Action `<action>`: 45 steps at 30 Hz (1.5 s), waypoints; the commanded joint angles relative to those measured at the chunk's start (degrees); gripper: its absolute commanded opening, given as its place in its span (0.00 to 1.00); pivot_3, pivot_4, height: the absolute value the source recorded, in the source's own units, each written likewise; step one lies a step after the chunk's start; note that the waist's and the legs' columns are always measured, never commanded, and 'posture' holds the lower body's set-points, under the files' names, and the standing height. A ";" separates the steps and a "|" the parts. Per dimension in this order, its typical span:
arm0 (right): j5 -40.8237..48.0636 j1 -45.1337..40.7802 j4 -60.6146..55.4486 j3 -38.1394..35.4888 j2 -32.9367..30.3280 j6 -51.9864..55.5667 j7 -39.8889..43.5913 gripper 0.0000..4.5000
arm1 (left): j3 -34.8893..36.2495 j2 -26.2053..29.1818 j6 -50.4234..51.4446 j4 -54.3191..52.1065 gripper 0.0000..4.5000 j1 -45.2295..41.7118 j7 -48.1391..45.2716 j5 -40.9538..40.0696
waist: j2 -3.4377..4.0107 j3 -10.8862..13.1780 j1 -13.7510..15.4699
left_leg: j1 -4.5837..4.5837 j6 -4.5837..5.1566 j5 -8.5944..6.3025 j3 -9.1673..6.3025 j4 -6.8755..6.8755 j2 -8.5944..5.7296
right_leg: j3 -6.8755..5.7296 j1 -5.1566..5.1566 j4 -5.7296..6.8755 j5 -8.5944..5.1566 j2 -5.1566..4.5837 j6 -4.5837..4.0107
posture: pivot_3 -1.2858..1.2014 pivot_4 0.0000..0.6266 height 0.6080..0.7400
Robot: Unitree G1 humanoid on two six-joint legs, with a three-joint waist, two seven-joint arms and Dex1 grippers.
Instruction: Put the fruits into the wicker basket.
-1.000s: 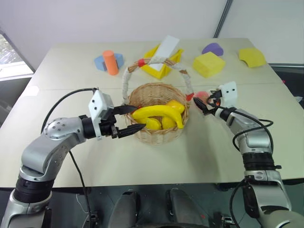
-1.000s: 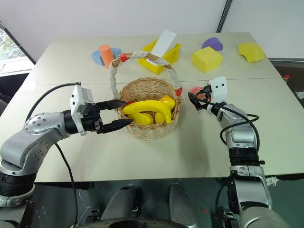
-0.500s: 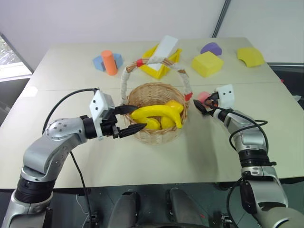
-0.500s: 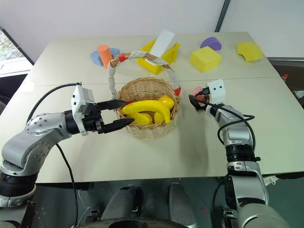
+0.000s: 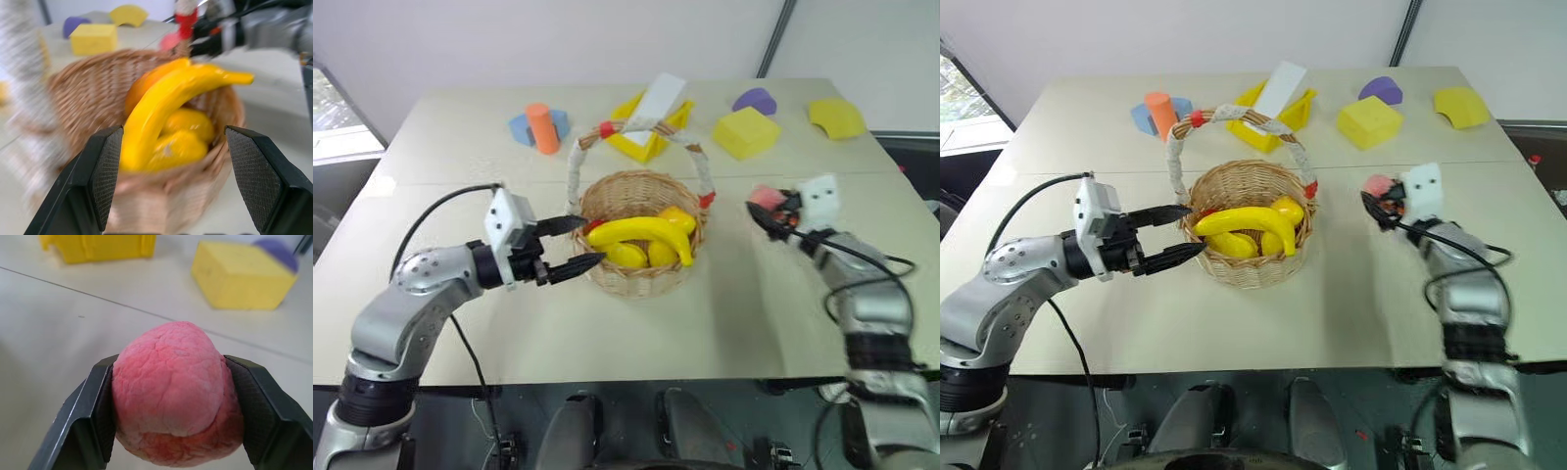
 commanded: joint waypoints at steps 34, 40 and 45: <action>11.71 -10.70 -36.89 18.79 6.58 15.98 0.47 0.99 | 1.32 -2.95 -2.63 -1.02 0.79 0.88 0.78 -0.20 | -0.03 0.02 -0.12 | -0.07 -0.07 0.03 0.01 -0.02 0.01 | -0.03 -0.14 0.02 0.01 -0.08 -0.01 | 0.52 0.24 1.00; 19.68 -4.54 -39.07 8.66 2.57 19.40 1.93 0.99 | 1.40 -2.77 -2.95 0.57 0.79 0.03 -0.18 -0.10 | -0.04 0.01 -0.47 | 0.01 -0.03 0.01 0.00 -0.02 0.04 | -0.03 -0.05 -0.02 0.01 -0.05 -0.01 | 0.52 0.24 1.00; 15.15 -4.22 -30.05 6.33 5.14 18.31 -4.71 0.99 | 0.96 -3.08 -3.19 1.52 0.79 -0.77 -0.78 0.11 | -0.04 0.01 -0.45 | 0.07 -0.05 0.02 0.02 0.02 0.04 | -0.03 0.00 0.03 0.01 -0.03 -0.01 | 0.52 0.24 1.00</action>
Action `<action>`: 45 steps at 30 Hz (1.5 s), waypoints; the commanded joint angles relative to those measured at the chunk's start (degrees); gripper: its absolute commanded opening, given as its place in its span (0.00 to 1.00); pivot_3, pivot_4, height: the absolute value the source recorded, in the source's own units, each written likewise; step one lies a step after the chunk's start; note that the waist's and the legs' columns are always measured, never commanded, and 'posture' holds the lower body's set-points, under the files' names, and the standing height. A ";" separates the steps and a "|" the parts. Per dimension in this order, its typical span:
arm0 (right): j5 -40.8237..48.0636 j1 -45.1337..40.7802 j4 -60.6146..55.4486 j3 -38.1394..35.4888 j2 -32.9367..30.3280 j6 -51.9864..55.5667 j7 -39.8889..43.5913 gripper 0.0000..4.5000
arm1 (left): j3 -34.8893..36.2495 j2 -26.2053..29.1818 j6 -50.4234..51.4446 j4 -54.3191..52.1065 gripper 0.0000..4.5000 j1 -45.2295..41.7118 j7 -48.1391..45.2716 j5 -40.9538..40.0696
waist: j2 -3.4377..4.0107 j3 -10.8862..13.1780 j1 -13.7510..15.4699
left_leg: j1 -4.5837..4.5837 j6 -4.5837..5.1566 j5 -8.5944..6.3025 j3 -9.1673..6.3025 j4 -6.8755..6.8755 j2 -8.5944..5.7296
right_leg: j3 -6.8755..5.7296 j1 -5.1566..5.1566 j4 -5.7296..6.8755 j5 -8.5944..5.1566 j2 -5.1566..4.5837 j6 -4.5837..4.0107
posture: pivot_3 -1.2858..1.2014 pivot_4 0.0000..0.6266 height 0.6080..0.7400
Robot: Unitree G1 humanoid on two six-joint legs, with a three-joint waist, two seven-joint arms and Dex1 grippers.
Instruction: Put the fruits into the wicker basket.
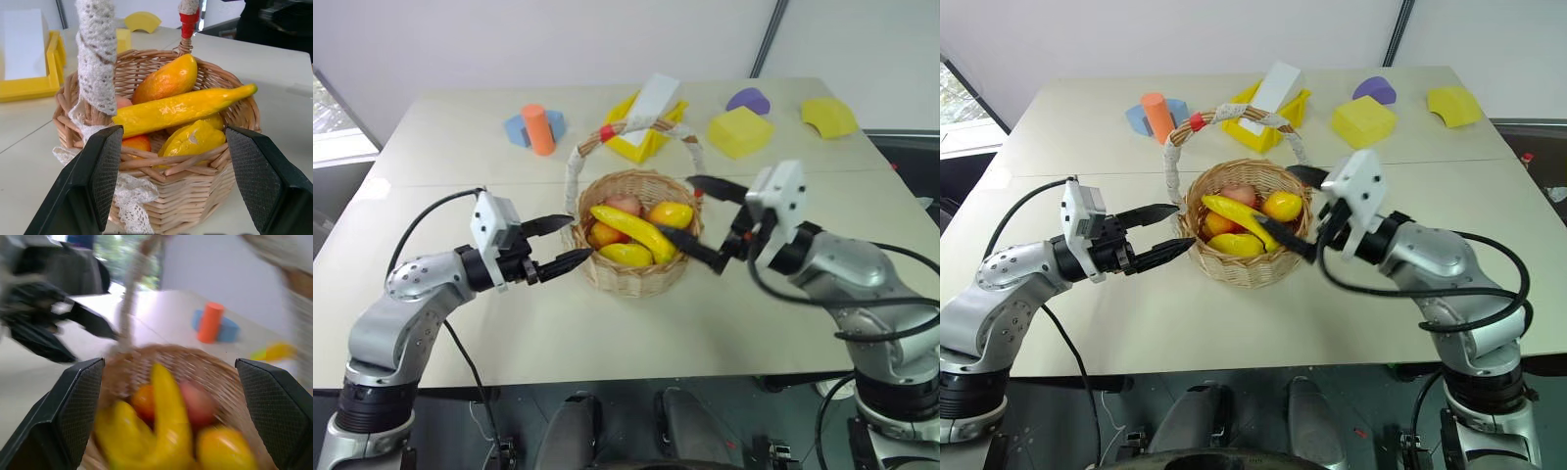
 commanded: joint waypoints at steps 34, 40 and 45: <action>-17.71 -4.98 37.52 -22.68 -3.17 -19.38 -22.52 0.01 | -4.43 -4.04 -1.54 0.33 0.79 -5.50 -0.12 0.15 | 0.10 0.02 -0.56 | 0.01 0.02 0.00 0.22 -0.05 0.03 | 0.15 -0.06 0.02 0.00 0.12 0.00 | 0.52 0.24 1.00; -16.96 -4.30 39.36 -23.81 -3.27 -20.62 -21.68 0.42 | -4.92 -4.68 -1.60 0.42 0.79 -5.95 0.19 0.32 | 0.13 0.01 -0.84 | 0.07 0.02 0.01 0.25 0.00 0.05 | 0.19 -0.01 0.14 0.00 0.16 0.01 | 0.52 0.24 1.00; -16.19 0.44 34.85 -27.11 -3.74 -22.12 -20.42 0.76 | -4.44 -4.36 -1.71 1.80 0.79 -5.71 0.57 1.15 | 0.13 0.01 -0.26 | 0.04 0.04 0.00 0.22 0.00 0.04 | 0.19 -0.02 0.10 0.00 0.14 0.01 | 0.52 0.24 1.00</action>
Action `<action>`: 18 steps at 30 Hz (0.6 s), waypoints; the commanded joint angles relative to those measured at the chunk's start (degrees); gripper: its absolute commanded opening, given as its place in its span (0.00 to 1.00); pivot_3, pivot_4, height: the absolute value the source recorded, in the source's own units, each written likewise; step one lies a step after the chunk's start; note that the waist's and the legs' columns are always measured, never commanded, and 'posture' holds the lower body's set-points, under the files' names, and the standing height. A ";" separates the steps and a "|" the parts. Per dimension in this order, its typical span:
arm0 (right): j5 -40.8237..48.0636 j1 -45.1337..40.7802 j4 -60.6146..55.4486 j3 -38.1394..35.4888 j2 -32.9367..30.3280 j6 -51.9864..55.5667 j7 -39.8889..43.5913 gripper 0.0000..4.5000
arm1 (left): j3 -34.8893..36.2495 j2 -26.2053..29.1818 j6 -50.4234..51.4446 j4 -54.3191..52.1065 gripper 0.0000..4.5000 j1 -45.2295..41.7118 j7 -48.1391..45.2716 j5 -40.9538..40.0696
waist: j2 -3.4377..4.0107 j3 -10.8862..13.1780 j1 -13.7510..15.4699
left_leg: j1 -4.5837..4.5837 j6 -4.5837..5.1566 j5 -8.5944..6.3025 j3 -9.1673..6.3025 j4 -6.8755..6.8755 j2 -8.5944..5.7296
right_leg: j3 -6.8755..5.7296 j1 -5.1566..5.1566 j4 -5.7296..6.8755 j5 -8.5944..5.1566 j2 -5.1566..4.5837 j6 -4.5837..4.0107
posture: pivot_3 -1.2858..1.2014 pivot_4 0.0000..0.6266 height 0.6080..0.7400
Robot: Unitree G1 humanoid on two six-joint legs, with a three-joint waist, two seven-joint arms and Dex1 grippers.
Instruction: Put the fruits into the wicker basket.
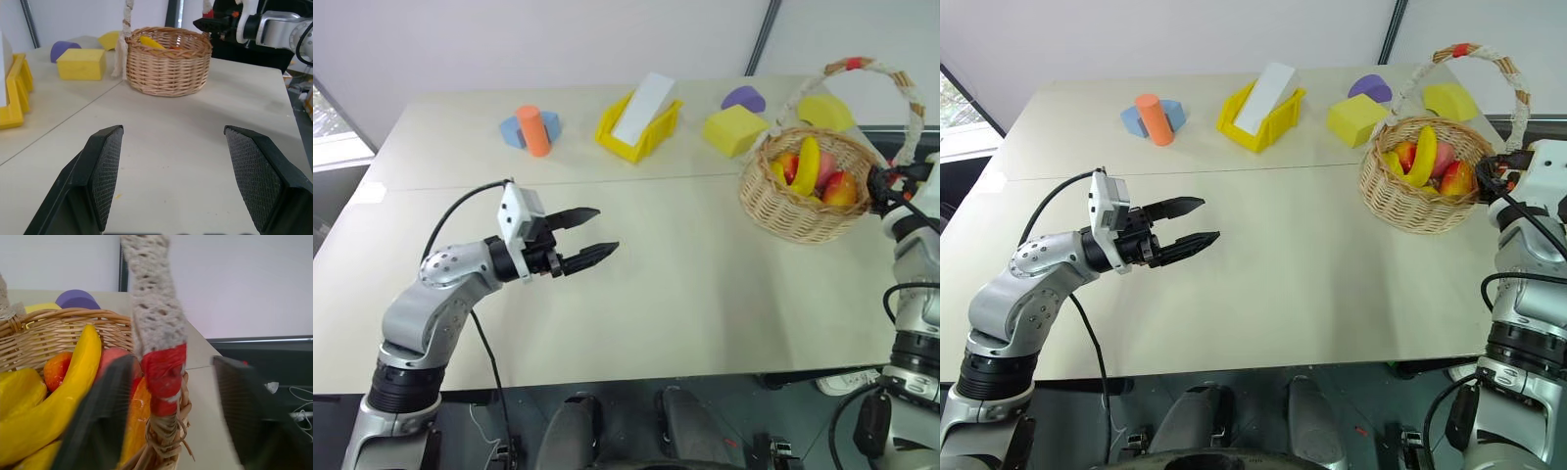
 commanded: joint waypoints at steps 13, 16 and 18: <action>14.62 21.68 -26.83 -0.26 -4.88 -1.43 25.99 0.76 | 6.25 3.41 -4.82 9.94 0.79 5.21 4.94 7.77 | 0.01 0.00 0.37 | 0.09 0.02 -0.01 0.00 -0.01 0.11 | 0.00 0.05 -0.01 -0.01 0.07 0.00 | 0.52 0.24 1.00; 15.21 22.38 -29.72 6.02 -4.09 0.63 27.79 0.76 | 7.50 3.38 -5.39 10.38 0.79 7.06 6.00 8.22 | 0.01 0.00 0.60 | 0.08 0.02 -0.01 -0.01 0.00 0.11 | 0.00 0.06 -0.02 -0.01 0.03 0.00 | 0.52 0.24 1.00; 13.22 21.36 -28.66 10.41 -2.70 -0.20 27.73 0.76 | 8.42 2.94 -5.66 10.29 0.79 8.47 6.96 8.35 | 0.00 -0.01 0.78 | 0.08 0.02 -0.01 -0.01 0.02 0.08 | -0.01 0.08 -0.02 0.00 -0.03 0.01 | 0.52 0.24 1.00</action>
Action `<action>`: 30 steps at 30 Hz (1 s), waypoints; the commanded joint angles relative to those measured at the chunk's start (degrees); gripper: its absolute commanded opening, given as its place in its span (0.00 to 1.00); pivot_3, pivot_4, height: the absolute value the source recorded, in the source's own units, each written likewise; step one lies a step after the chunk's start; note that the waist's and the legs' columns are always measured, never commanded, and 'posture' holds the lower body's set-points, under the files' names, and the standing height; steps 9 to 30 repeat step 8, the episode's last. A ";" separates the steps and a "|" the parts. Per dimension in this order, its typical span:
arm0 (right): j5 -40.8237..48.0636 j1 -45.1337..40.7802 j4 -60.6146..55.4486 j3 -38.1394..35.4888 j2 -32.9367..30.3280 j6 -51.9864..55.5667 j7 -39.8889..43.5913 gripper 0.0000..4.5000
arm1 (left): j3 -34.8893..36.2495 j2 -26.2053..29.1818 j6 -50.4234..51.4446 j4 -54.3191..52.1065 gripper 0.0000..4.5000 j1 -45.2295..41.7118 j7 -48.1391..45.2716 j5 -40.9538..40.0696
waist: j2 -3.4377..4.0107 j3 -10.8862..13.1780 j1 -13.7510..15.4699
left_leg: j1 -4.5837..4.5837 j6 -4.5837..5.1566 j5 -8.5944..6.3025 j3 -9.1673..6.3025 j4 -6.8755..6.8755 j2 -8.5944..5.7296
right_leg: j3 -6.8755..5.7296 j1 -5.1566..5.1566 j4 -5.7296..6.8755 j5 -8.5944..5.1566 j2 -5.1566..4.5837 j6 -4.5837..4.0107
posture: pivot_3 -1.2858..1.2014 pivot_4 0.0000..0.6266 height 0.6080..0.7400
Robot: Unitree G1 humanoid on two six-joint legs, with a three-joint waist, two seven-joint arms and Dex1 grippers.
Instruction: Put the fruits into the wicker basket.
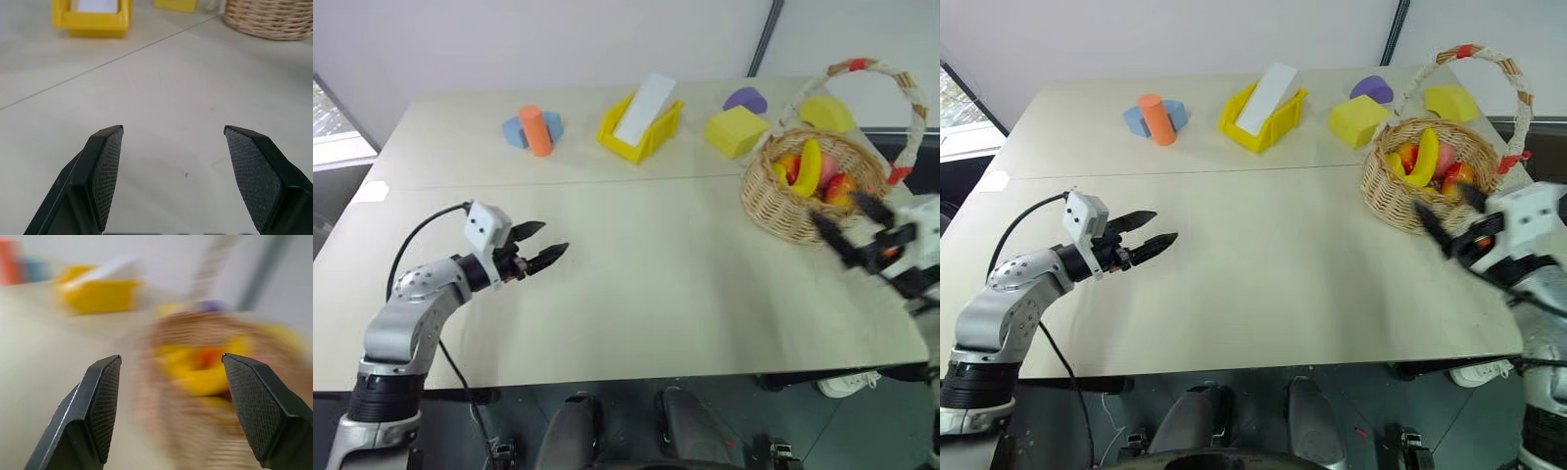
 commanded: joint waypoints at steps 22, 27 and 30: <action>-1.93 -3.69 2.83 8.29 3.15 -2.17 1.92 0.76 | 4.33 -1.54 -3.33 -2.44 0.79 4.83 2.86 0.46 | -0.01 0.00 0.36 | -0.09 -0.02 -0.01 -0.10 0.00 -0.08 | -0.08 -0.02 -0.09 0.00 -0.14 0.00 | 0.52 0.24 1.00; -1.93 -3.69 2.83 8.29 3.15 -2.17 1.92 0.76 | 4.33 -1.54 -3.33 -2.44 0.79 4.83 2.86 0.46 | -0.01 0.00 0.36 | -0.09 -0.02 -0.01 -0.10 0.00 -0.08 | -0.08 -0.02 -0.09 0.00 -0.14 0.00 | 0.52 0.24 1.00; -1.93 -3.69 2.83 8.29 3.15 -2.17 1.92 0.76 | 4.33 -1.54 -3.33 -2.44 0.79 4.83 2.86 0.46 | -0.01 0.00 0.36 | -0.09 -0.02 -0.01 -0.10 0.00 -0.08 | -0.08 -0.02 -0.09 0.00 -0.14 0.00 | 0.52 0.24 1.00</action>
